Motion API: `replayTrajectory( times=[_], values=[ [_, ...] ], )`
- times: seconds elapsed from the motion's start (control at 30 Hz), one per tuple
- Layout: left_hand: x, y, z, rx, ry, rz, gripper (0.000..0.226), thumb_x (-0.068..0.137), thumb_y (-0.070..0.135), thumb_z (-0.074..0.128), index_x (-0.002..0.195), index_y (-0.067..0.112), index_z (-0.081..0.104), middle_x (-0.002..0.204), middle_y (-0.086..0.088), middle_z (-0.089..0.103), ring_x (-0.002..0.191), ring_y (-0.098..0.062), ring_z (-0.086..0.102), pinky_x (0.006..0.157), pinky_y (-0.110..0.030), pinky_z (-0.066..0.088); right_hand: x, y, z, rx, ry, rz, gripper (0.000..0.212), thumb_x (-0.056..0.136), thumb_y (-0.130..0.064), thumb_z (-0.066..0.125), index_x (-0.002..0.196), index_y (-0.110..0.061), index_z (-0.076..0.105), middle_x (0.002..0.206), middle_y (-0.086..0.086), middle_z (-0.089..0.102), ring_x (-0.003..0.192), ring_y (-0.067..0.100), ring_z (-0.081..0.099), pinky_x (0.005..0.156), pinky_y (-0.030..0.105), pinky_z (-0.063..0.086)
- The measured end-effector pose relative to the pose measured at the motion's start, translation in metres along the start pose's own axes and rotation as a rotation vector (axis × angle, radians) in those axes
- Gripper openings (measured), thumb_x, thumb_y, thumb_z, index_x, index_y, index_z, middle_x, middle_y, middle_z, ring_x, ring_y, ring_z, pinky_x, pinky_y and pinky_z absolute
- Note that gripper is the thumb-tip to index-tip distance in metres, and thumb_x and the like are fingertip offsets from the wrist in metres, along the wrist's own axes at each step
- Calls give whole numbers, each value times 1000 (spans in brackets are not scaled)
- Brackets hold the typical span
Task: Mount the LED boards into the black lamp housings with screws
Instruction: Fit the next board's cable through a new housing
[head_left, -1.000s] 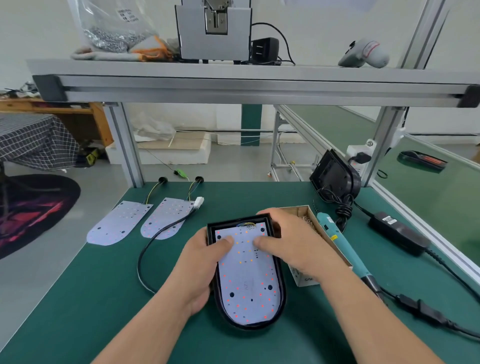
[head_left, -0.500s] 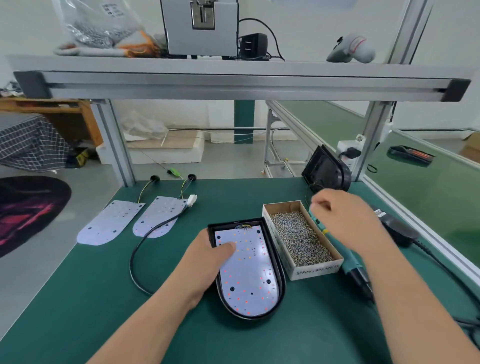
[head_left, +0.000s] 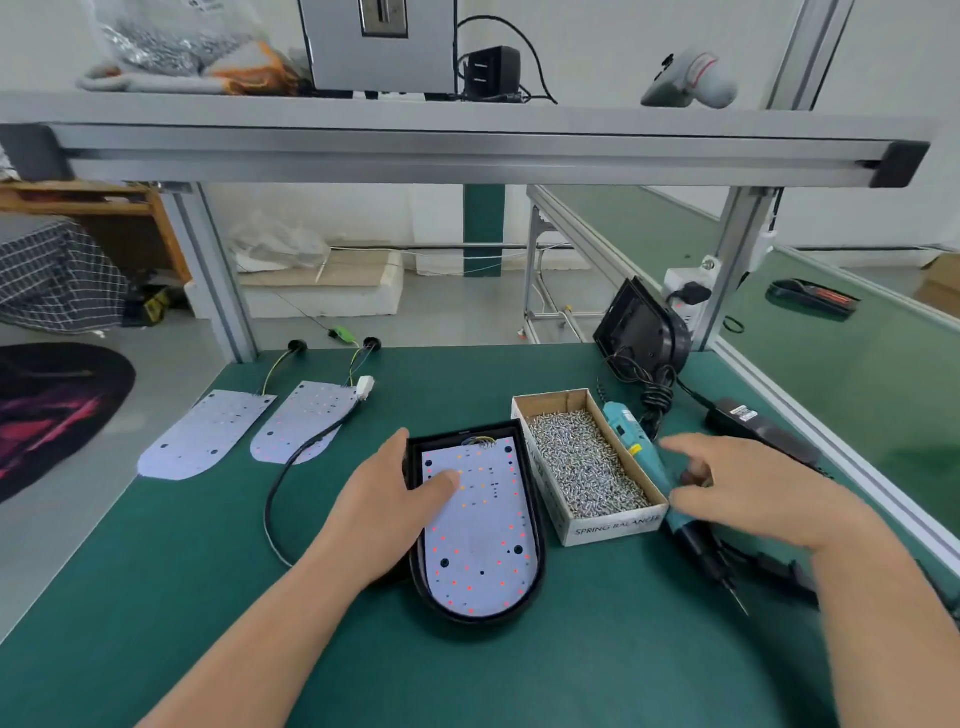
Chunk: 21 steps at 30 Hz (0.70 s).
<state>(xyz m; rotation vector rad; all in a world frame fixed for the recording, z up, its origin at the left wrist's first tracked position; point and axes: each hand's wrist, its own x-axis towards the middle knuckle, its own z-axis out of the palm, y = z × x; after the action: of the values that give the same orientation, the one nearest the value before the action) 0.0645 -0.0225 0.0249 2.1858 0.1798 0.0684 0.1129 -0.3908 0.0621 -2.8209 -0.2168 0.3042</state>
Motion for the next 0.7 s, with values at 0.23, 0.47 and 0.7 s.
replayTrajectory(
  times=[0.23, 0.47, 0.7],
  values=[
    [6, -6, -5, -77, 64, -32, 67, 94, 43, 74, 156, 31, 50, 112, 28, 67, 95, 14, 60, 84, -12, 40, -13, -13, -1, -56, 0, -48, 60, 58, -68, 68, 110, -41, 56, 80, -15, 68, 76, 3, 63, 78, 36, 55],
    [4, 2, -9, -3, 266, 104, 59, 96, 38, 70, 151, 32, 51, 128, 15, 57, 103, 3, 57, 88, -31, 45, -4, -7, 2, 9, 22, -10, 31, 70, -43, 72, 81, -19, 56, 69, -4, 61, 65, 16, 57, 64, 39, 46],
    [-13, 66, 2, 211, 161, 556, 19, 100, 37, 57, 106, 34, 75, 95, 16, 69, 96, -11, 60, 84, -37, 51, -2, 3, -3, 847, 199, 98, 36, 65, -35, 70, 85, -6, 63, 61, 14, 58, 54, 28, 59, 49, 30, 39]
  ],
)
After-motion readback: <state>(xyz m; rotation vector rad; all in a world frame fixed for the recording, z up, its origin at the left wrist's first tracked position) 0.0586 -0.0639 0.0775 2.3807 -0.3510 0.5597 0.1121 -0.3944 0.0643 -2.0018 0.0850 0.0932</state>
